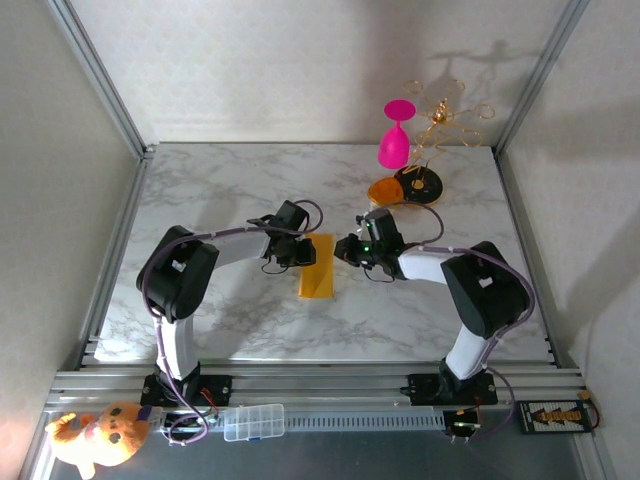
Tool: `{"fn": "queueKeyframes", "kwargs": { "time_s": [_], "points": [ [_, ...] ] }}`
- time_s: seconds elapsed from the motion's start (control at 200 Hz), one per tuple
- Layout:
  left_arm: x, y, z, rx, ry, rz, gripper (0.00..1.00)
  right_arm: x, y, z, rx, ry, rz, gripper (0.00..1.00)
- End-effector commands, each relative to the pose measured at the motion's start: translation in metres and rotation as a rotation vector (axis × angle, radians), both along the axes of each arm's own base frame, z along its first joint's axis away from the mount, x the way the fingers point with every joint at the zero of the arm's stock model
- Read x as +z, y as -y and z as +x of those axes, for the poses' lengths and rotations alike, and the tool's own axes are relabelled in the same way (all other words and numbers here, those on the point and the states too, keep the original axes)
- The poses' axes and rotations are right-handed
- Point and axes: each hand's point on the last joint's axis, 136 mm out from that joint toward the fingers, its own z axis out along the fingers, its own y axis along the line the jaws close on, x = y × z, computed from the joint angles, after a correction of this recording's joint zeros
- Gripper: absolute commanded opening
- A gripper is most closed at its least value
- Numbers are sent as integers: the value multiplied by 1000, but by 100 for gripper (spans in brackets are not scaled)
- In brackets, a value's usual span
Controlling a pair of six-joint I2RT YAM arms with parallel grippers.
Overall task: Fold a paper plane with a square sheet of paper (pick it up from the middle)
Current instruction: Hold the square sheet of paper at the center of the table.
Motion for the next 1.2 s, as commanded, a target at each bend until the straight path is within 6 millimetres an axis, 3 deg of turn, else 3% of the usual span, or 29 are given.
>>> {"fn": "queueKeyframes", "kwargs": {
  "time_s": [0.0, 0.215, 0.451, 0.661, 0.816, 0.916, 1.197],
  "points": [
    [-7, -10, 0, -8, -17, 54, 20, -16, -10, -4, 40, -56, -53, 5],
    [-8, -10, -1, -18, -20, 57, 21, -31, -25, -3, 91, -103, -96, 2],
    [-5, -10, -1, -13, -19, 56, 23, -57, -18, -8, 127, -158, -194, 1],
    [20, -16, 6, 128, 12, 5, 39, -73, -4, -11, 83, -203, -272, 1],
    [16, -14, -10, 225, -58, -88, 47, -80, -1, -14, 61, -242, -281, 1],
    [16, -16, -12, 245, -54, -103, 48, -82, -1, -15, 52, -252, -274, 2],
    [-11, -23, -22, 224, -107, -24, 43, -72, -7, -12, 41, -247, -226, 5]
  ]
}}
